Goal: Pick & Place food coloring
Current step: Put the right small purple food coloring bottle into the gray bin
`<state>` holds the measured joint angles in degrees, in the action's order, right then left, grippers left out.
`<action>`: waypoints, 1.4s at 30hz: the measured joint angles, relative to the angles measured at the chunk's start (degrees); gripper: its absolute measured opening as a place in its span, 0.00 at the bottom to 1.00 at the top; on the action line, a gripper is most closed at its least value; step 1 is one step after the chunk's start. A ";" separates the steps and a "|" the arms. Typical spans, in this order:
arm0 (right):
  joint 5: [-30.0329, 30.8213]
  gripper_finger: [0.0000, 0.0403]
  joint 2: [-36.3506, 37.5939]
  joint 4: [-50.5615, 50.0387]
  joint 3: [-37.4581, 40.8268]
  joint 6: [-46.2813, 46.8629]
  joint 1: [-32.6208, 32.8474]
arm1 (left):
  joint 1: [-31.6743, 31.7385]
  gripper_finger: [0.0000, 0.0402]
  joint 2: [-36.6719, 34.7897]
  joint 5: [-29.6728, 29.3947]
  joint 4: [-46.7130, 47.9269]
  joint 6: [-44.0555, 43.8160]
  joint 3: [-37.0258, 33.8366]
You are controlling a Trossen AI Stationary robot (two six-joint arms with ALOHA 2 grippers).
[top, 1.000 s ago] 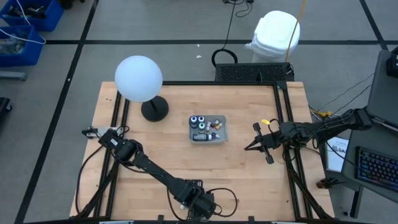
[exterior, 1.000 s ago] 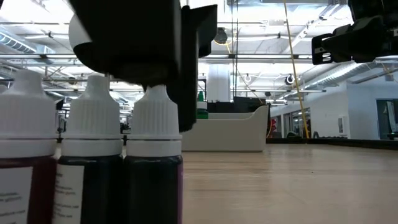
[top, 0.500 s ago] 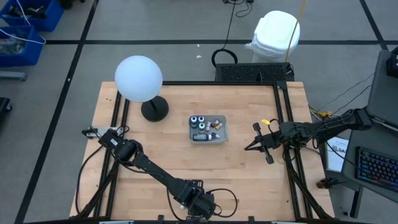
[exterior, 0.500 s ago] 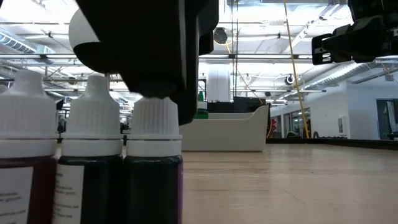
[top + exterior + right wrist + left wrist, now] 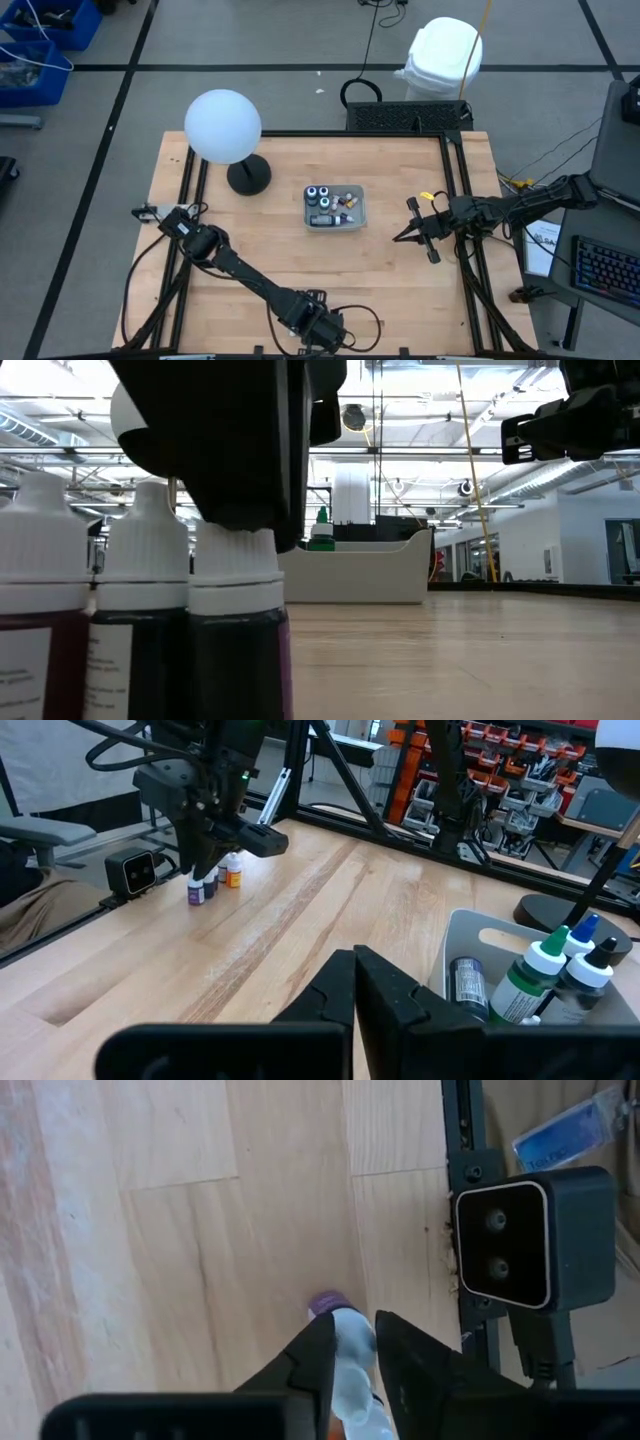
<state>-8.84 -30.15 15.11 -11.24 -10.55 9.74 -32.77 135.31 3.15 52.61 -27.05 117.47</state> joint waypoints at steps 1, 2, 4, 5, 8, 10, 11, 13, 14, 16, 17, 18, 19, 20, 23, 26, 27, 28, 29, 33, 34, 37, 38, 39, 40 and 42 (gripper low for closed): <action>0.00 0.00 0.00 0.00 0.00 0.00 0.00 | 0.00 0.19 0.00 -0.17 0.05 0.00 0.00; 0.00 0.00 0.00 0.00 0.01 -0.02 0.00 | 0.00 0.17 -0.02 -0.21 0.13 0.00 0.00; 0.00 0.00 0.00 0.00 0.01 -0.04 0.00 | 0.00 0.14 -0.04 -0.27 0.21 0.07 0.00; 0.00 0.00 0.00 0.00 0.00 -0.04 0.00 | 0.02 0.12 -0.06 -0.50 0.20 0.35 0.01; 0.00 0.00 0.00 0.01 0.01 -0.02 0.00 | 0.02 0.05 -0.24 -1.61 0.20 1.57 0.09; 0.00 0.00 0.00 0.00 0.00 -0.02 0.00 | 0.04 0.02 -0.26 -1.89 0.27 2.22 0.09; 0.00 0.00 -0.02 0.00 0.01 -0.02 0.00 | 0.08 0.02 -0.26 -1.89 0.25 2.48 0.11; 0.00 0.00 -0.02 0.00 0.01 -0.02 0.00 | 0.13 0.02 -0.26 -1.76 0.25 2.58 0.11; 0.00 0.00 0.00 0.00 0.01 -0.02 0.00 | 0.13 0.02 -0.26 -1.76 0.25 2.80 0.11; 0.00 0.00 -0.02 0.00 0.01 -0.02 0.00 | 0.13 0.01 -0.26 -1.73 0.25 3.31 0.11; 0.00 0.00 -0.02 0.00 0.01 -0.02 0.00 | 0.14 0.01 -0.26 -1.69 0.25 3.39 0.11; 0.00 0.00 -0.01 0.00 -0.01 -0.02 0.00 | 0.17 0.01 -0.26 -1.69 0.25 3.40 0.11; 0.00 0.00 0.00 0.00 0.00 -0.02 0.00 | 0.17 0.01 -0.26 -1.69 0.25 3.39 0.11; 0.00 0.00 0.00 0.00 0.01 -0.02 0.00 | 0.17 0.01 -0.26 -1.69 0.25 3.41 0.11; 0.00 0.00 -0.02 0.00 0.01 -0.02 0.00 | 0.17 0.01 -0.26 -1.67 0.27 4.55 0.11; 0.00 0.00 -0.01 0.00 0.00 -0.02 0.00 | 0.49 0.01 -0.35 -1.71 0.56 5.62 0.31; 0.00 0.00 -0.02 0.00 0.00 -0.02 0.00 | 0.63 0.01 -0.34 -1.84 1.22 5.93 0.85; 0.00 0.00 -0.02 0.00 0.01 -0.02 0.00 | 0.80 0.01 -0.26 -2.03 1.91 6.40 1.60; 0.00 0.00 -0.02 0.00 0.01 -0.02 0.00 | 1.00 0.01 -0.24 -2.25 2.42 7.00 2.50; 0.00 0.00 -0.01 0.02 0.00 -0.02 0.00 | 1.80 0.01 -0.35 -4.18 5.09 9.95 6.28; 0.00 0.00 -0.02 0.02 0.01 -0.02 0.00 | 2.01 0.01 -0.35 -4.84 6.44 10.81 7.33; 0.00 0.00 -0.02 0.02 -0.01 -0.02 0.00 | 2.83 0.01 -0.36 -6.39 9.18 12.62 10.48; 0.00 0.00 -0.02 0.02 0.01 -0.02 0.00 | 3.24 0.01 -0.44 -6.48 9.77 13.16 11.33; 0.00 0.00 -0.02 0.02 0.01 -0.02 0.00 | 3.68 0.01 -0.44 -6.71 10.84 13.74 12.21; 0.00 0.00 -0.02 0.02 0.01 -0.02 0.00 | 4.15 0.01 -0.44 -7.03 11.88 14.38 12.90; 0.00 0.00 -0.02 0.02 0.01 -0.02 0.00 | 5.25 0.01 -0.42 -7.53 12.81 15.18 13.82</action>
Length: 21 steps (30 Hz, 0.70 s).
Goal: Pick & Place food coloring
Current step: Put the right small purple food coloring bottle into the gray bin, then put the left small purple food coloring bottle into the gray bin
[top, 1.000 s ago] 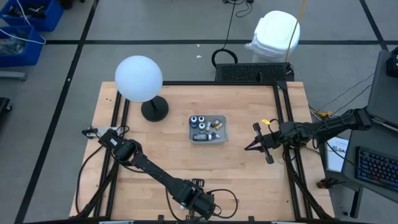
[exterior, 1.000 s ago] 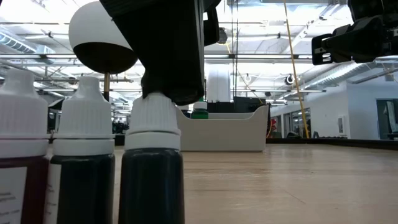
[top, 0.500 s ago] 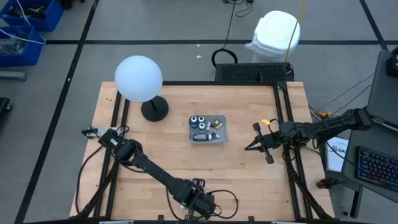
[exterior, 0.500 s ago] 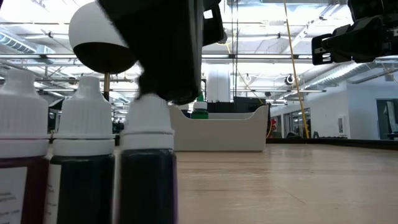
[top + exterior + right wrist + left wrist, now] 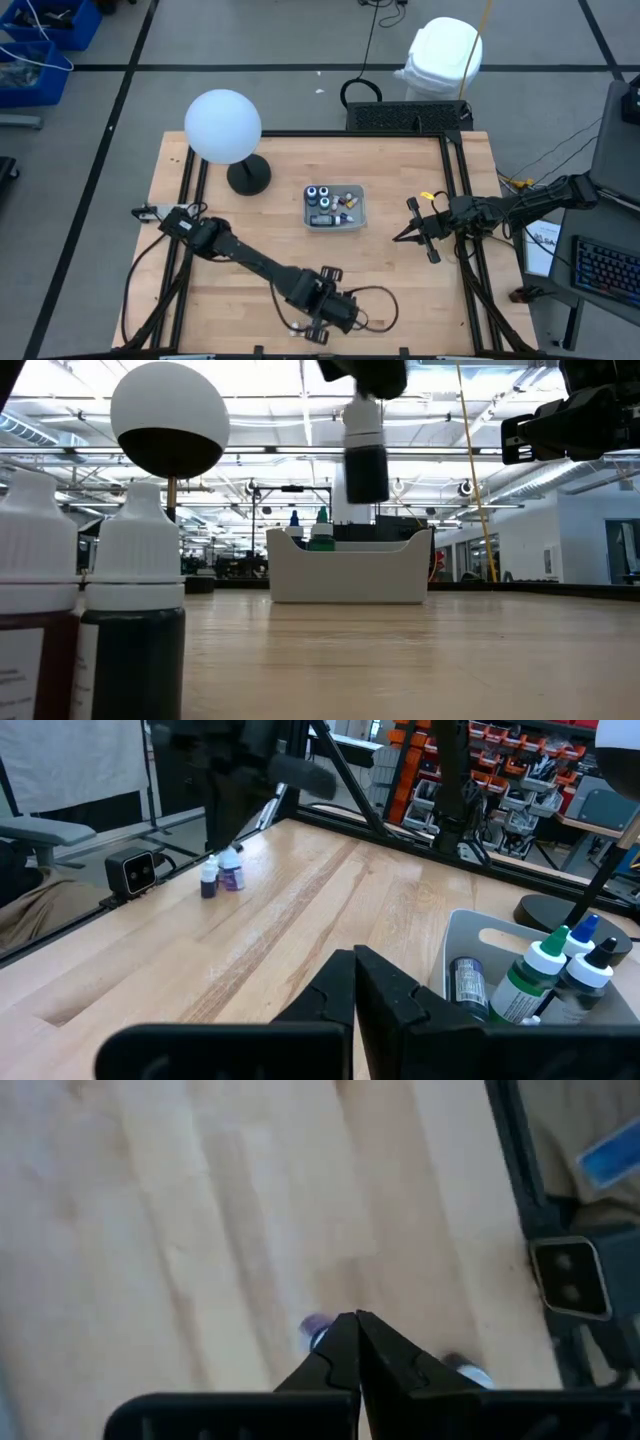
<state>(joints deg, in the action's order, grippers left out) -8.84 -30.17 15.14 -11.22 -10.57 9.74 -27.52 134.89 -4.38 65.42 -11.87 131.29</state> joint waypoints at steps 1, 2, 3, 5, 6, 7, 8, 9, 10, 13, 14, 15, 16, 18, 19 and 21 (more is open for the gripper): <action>0.00 0.00 0.00 0.00 -0.01 0.00 0.00 | 0.59 0.01 0.00 -0.02 0.13 0.56 0.39; 0.00 0.00 0.00 0.00 -0.01 0.00 0.00 | 1.21 0.01 0.00 -0.04 0.88 1.48 0.84; 0.00 0.00 0.02 0.00 -0.01 -0.01 0.00 | 1.87 0.01 0.00 -0.10 2.13 2.75 1.34; 0.00 0.00 0.00 0.00 0.00 -0.02 0.00 | 3.56 0.01 0.00 -0.72 4.83 5.61 2.37; 0.00 0.00 0.01 0.00 0.00 -0.02 0.01 | 4.59 0.01 0.00 -1.54 5.67 6.81 2.97; 0.00 0.00 0.02 0.00 0.00 -0.03 0.00 | 5.78 0.01 0.00 -2.24 5.96 7.99 3.55; 0.00 0.00 0.00 0.00 0.00 -0.04 0.02 | 7.14 0.01 -0.01 -2.85 6.14 9.21 3.78; 0.00 0.00 0.02 -0.02 0.00 -0.04 0.00 | 8.58 0.01 -0.31 -3.47 6.16 10.55 3.78; 0.00 0.00 0.00 -0.02 -0.02 -0.06 0.00 | 9.82 0.01 -0.80 -3.79 6.53 11.67 3.58; 0.00 0.00 0.00 -0.83 -0.01 -0.27 0.00 | 13.70 0.01 -1.39 -2.25 6.65 11.57 3.68; 0.00 0.00 0.00 -1.26 -0.02 -0.65 0.00 | 14.61 0.02 -1.44 -0.35 6.74 11.52 3.71; 0.00 0.00 0.00 -1.62 -0.02 -1.00 0.00 | 15.28 0.02 -1.44 1.64 7.08 11.46 3.71; 0.00 0.00 0.00 -1.91 -0.02 -1.28 0.00 | 15.74 0.03 -1.38 3.87 7.54 11.54 3.64; 0.00 0.00 0.00 -2.32 -0.02 -2.06 0.00 | 16.17 0.04 -1.36 7.45 7.42 12.43 2.68; 0.02 0.00 0.00 -2.32 -0.02 -2.25 0.00 | 16.19 0.05 -1.36 8.55 7.09 13.19 2.01; 0.02 0.00 0.00 -2.36 0.00 -2.55 0.00 | 15.74 0.08 -1.36 9.05 6.87 14.57 1.13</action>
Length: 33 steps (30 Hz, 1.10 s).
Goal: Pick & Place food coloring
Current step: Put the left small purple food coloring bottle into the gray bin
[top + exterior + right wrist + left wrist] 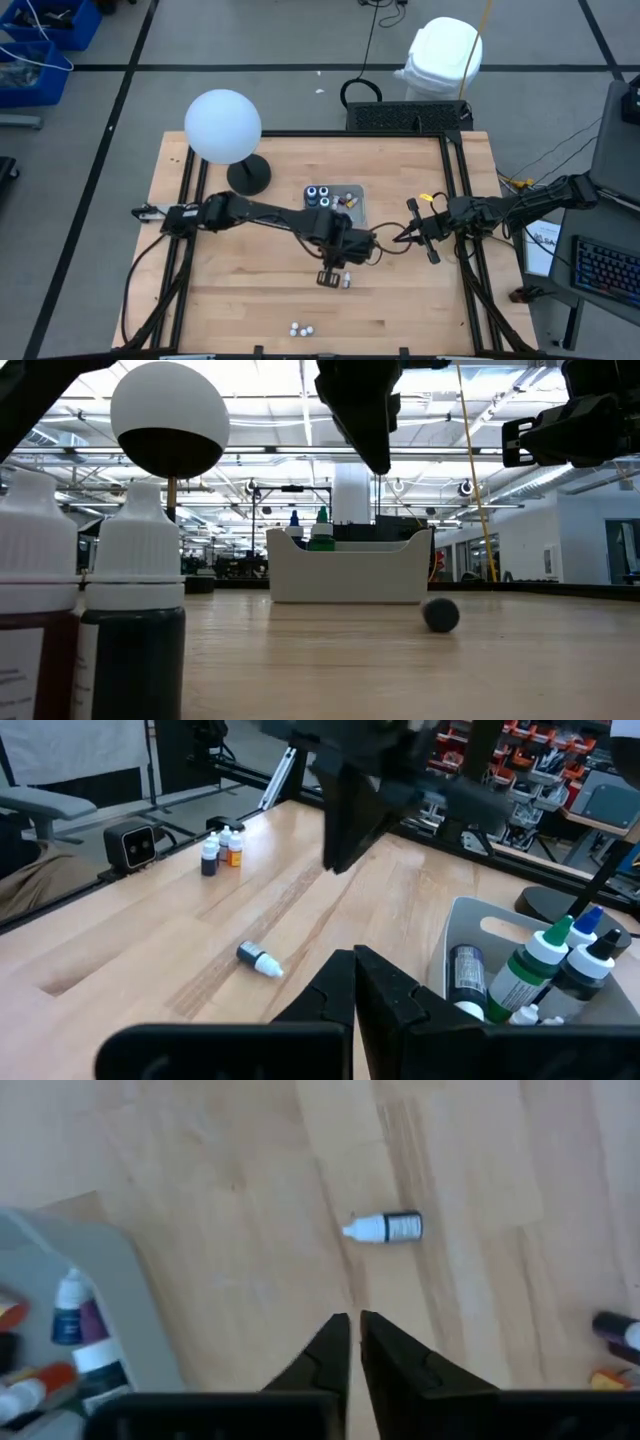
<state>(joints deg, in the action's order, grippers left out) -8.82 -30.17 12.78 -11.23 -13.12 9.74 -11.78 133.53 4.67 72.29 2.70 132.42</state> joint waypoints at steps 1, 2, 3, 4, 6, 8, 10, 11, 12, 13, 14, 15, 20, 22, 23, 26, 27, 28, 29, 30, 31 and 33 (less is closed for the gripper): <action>0.00 0.00 0.00 -0.04 -0.02 -0.04 0.00 | -0.36 0.10 0.02 0.05 0.00 0.20 -0.32; 0.00 0.00 0.02 -0.13 -0.02 -0.05 0.00 | -0.86 0.13 0.02 0.07 -0.07 -0.10 -0.58; 0.00 0.00 0.01 -0.22 -0.02 -0.03 0.00 | -1.53 0.15 0.01 0.22 -0.19 -0.91 -0.88; 0.00 0.00 0.00 -0.25 -0.01 -0.03 0.00 | -2.33 0.18 0.00 0.51 -0.11 -1.96 -1.23; 0.00 0.00 0.02 -0.25 -0.02 -0.03 0.00 | -4.31 0.24 0.00 1.75 1.09 -3.93 -1.74; 0.00 0.00 0.00 -0.29 -0.02 -0.03 0.00 | -6.62 0.31 0.02 2.97 1.79 -5.70 -1.84; 0.00 0.00 0.00 -0.29 -0.02 -0.03 0.00 | -9.52 0.38 0.02 3.30 1.71 -8.57 -1.77; 0.00 0.00 0.00 -0.29 -0.01 -0.03 0.00 | -11.01 0.41 0.02 3.39 1.70 -10.38 -1.77; 0.00 0.00 0.02 -0.29 0.00 -0.03 0.00 | -12.48 0.44 0.02 3.47 1.73 -12.38 -1.77; 0.00 0.00 0.00 -0.29 -0.02 -0.01 0.00 | -14.04 0.47 0.02 3.48 1.67 -14.24 -1.77; 0.00 0.00 0.02 -0.29 -0.01 -0.01 0.00 | -15.38 0.50 0.02 3.45 1.40 -15.89 -1.78; 0.00 0.00 0.01 -0.27 -0.02 0.08 0.00 | -16.71 0.52 0.02 3.16 0.78 -17.31 -1.77; 0.00 0.00 0.01 -0.25 -0.02 0.66 0.00 | -22.01 0.58 0.02 -2.97 -3.21 -25.72 -1.77; 0.00 0.00 0.00 -0.23 -0.02 1.36 0.00 | -23.76 0.59 0.02 -4.12 -2.19 -29.04 -2.06; 0.00 0.00 0.01 -0.19 -0.02 1.75 0.00 | -24.56 0.59 0.02 -4.76 -1.96 -30.13 -2.93; 0.02 0.00 0.00 0.37 -0.01 1.92 0.00 | -26.73 0.59 0.13 -5.31 -1.84 -31.91 -5.65; 0.02 0.00 0.00 0.71 -0.02 1.94 0.00 | -27.22 0.59 0.13 -5.29 -2.14 -32.20 -6.54; 0.00 0.00 0.00 0.82 -0.02 1.94 0.00 | -27.61 0.59 0.11 -5.34 -2.60 -32.70 -7.69; 0.00 0.00 0.02 0.73 -0.02 1.94 0.00 | -27.74 0.59 0.05 -5.21 -3.12 -33.46 -9.09; 0.00 0.00 0.00 0.67 -0.02 1.94 0.00 | -27.77 0.59 0.04 -4.75 -3.56 -34.15 -10.48; 0.00 0.00 0.00 0.67 -0.02 1.94 0.00 | -27.70 0.59 0.13 -4.64 -3.52 -34.94 -11.51; 0.01 0.00 0.00 0.69 -0.02 1.94 0.00 | -27.57 0.59 0.09 -4.66 -3.47 -36.12 -12.83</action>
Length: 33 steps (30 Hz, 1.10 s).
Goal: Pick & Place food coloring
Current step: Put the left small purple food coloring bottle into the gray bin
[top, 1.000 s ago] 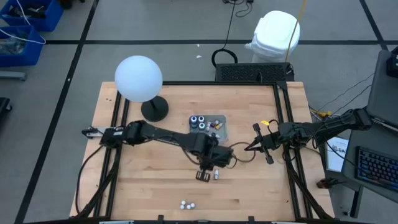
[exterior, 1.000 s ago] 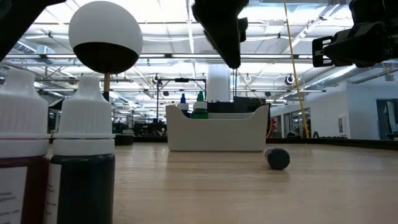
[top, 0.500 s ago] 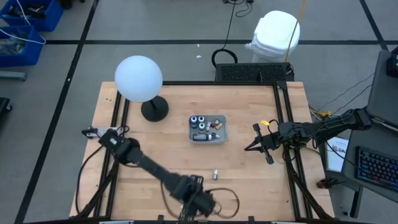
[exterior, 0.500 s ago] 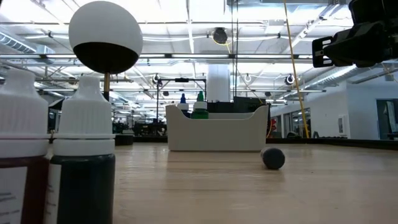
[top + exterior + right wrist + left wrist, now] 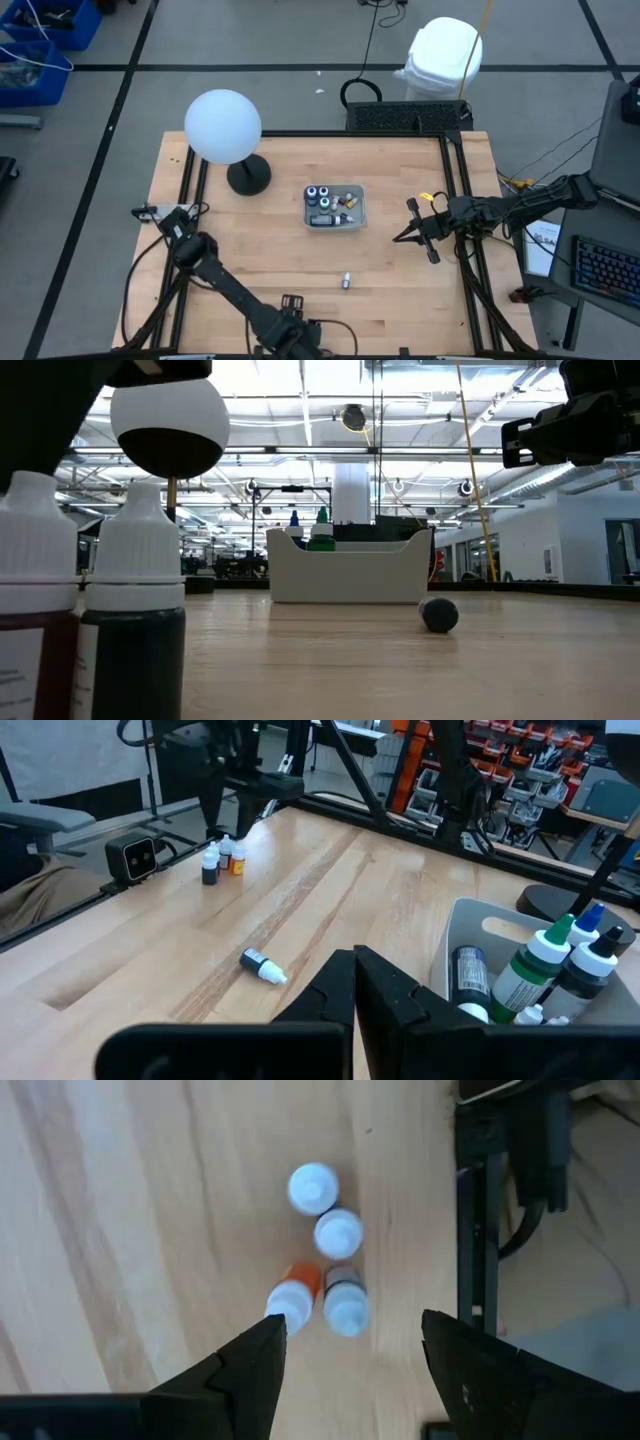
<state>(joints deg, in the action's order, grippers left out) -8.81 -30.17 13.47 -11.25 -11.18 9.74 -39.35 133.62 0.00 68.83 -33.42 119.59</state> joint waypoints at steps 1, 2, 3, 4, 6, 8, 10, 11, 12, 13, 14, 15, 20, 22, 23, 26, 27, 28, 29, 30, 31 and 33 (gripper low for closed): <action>0.01 0.00 0.00 0.00 0.00 0.00 0.00 | 0.10 0.59 -0.09 0.12 -0.02 -0.13 -0.34; 0.01 0.00 0.00 0.00 0.00 0.00 0.00 | 0.11 0.59 -0.09 -0.09 0.01 0.05 -0.72; 0.01 0.00 0.00 0.01 0.00 0.00 0.00 | 0.19 0.59 -0.04 -0.08 0.07 0.53 -0.99; 0.01 0.00 0.00 0.04 0.00 -0.01 0.00 | 0.28 0.59 0.13 -0.05 0.02 1.23 -1.03; 0.01 0.00 0.00 -0.02 0.00 -0.02 0.00 | 0.66 0.59 0.12 0.03 -0.16 1.57 -0.99; 0.01 0.00 0.00 0.02 0.00 -0.02 0.00 | 1.13 0.59 0.02 0.03 -0.12 1.38 -0.99; 0.01 0.00 0.00 0.00 0.00 -0.02 0.00 | 1.37 0.59 0.04 0.65 -0.06 1.39 -0.99; 0.01 0.00 0.00 0.00 0.00 -0.02 0.00 | 1.50 0.59 0.04 1.18 -0.08 1.40 -0.99; 0.01 0.00 0.00 0.00 0.00 -0.02 0.00 | 1.58 0.59 0.03 1.54 -0.14 1.55 -0.99; 0.01 0.00 0.00 0.00 0.00 -0.02 0.00 | 1.67 0.59 0.02 1.51 -0.11 1.56 -0.99; 0.01 0.00 0.00 0.00 0.00 -0.02 0.00 | 1.76 0.59 0.02 1.53 -0.07 1.50 -0.99; 0.01 0.00 0.00 0.00 0.00 -0.02 0.00 | 1.88 0.59 -0.09 1.60 -0.08 1.36 -0.99; 0.01 0.00 0.00 0.00 0.00 -0.02 0.00 | 4.02 0.59 -0.61 2.85 -2.78 -0.44 -0.96; 0.01 0.00 0.00 0.00 0.00 -0.02 0.00 | 4.84 0.59 -0.61 3.67 -4.10 -2.23 -0.96; 0.01 0.00 0.00 -0.01 0.00 -0.02 0.00 | 5.20 0.59 -0.61 4.12 -4.60 -3.06 -0.96; 0.01 0.00 0.00 -0.02 0.00 -0.07 0.00 | 6.00 0.59 -0.61 4.59 -5.64 -3.14 -0.94; 0.01 0.00 0.01 -0.02 0.00 -0.09 0.00 | 6.11 0.59 -0.61 4.54 -5.78 -2.62 -0.94; 0.01 0.00 0.02 0.00 0.00 -0.11 0.00 | 6.22 0.59 -0.61 4.53 -5.84 -2.08 -0.94; 0.01 0.00 0.02 -0.02 0.00 -0.11 0.00 | 6.35 0.59 -0.61 4.50 -5.91 -1.37 -0.94; 0.01 0.00 0.02 -0.04 0.00 -0.13 0.00 | 6.39 0.59 -0.61 4.50 -5.95 -0.98 -0.94; 0.01 0.00 0.02 -0.02 0.00 -0.15 0.00 | 6.39 0.59 -0.61 4.47 -5.95 -0.63 -0.94; 0.01 0.00 0.02 -0.02 0.00 -0.17 0.00 | 6.38 0.59 -0.48 4.49 -6.36 -0.10 -0.94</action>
<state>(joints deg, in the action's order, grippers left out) -8.80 -30.15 13.45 -11.25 -11.35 9.74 -32.97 133.14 4.50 62.46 -33.52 118.66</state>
